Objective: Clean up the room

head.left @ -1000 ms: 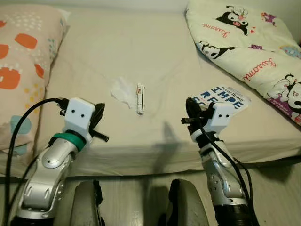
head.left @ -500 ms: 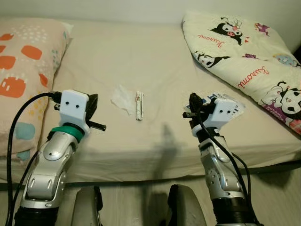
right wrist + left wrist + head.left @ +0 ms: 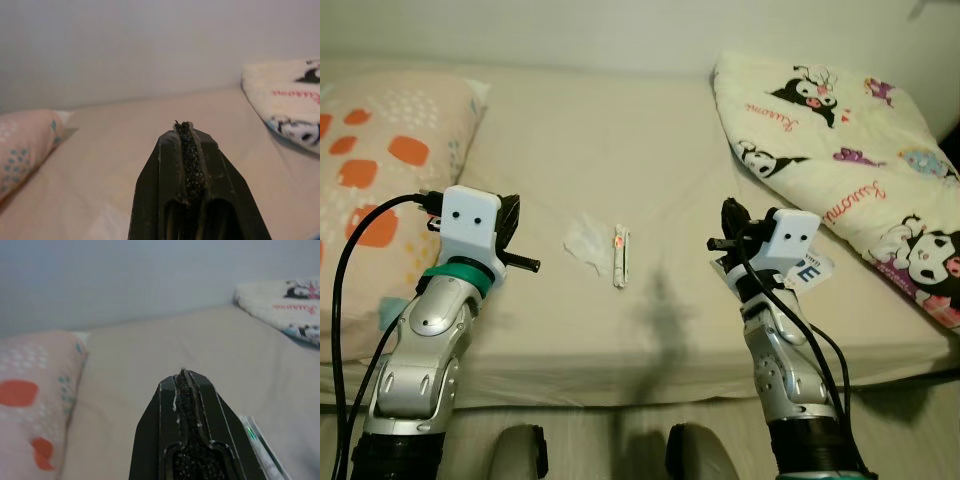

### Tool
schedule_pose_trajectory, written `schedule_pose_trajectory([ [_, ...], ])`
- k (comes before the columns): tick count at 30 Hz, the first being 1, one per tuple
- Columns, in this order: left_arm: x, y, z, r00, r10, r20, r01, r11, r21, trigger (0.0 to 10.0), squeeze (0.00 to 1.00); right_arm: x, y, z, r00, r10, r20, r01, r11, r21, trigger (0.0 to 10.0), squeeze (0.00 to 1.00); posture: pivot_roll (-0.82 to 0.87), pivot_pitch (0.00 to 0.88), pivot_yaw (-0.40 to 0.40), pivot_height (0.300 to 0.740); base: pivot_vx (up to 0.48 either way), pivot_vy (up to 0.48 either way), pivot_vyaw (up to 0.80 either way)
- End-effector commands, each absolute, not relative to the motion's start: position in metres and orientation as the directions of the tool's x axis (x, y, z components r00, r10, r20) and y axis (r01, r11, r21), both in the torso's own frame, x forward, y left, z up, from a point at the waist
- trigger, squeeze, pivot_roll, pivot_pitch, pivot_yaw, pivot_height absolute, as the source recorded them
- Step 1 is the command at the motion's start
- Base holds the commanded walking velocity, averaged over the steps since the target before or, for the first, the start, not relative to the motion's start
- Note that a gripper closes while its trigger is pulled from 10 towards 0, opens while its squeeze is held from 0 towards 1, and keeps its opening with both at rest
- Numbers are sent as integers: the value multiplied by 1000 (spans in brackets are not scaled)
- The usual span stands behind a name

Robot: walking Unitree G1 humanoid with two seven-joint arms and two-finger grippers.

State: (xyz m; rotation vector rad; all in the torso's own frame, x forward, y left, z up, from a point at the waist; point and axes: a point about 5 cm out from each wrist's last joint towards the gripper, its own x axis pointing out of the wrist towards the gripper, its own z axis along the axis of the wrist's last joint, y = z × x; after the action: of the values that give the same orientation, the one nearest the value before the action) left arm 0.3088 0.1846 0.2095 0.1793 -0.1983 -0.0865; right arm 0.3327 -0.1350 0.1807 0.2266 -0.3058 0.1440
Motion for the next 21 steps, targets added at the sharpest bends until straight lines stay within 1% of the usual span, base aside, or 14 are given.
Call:
schedule_pose_trajectory([
  [1,309,185,206,979,-102,177,65,977,203,10000,0,333,-137,177,949,93,302,-159,966,203,10000,0,123,54,-39,666,0,0,0],
  [18,309,189,204,980,-77,185,34,974,226,10000,0,334,-137,172,956,79,284,-140,969,202,10000,0,125,57,-38,725,0,0,0],
  [21,309,190,204,980,-68,187,25,974,223,10000,0,334,-136,170,959,73,275,-133,970,205,10000,0,127,58,-39,725,0,0,0],
])
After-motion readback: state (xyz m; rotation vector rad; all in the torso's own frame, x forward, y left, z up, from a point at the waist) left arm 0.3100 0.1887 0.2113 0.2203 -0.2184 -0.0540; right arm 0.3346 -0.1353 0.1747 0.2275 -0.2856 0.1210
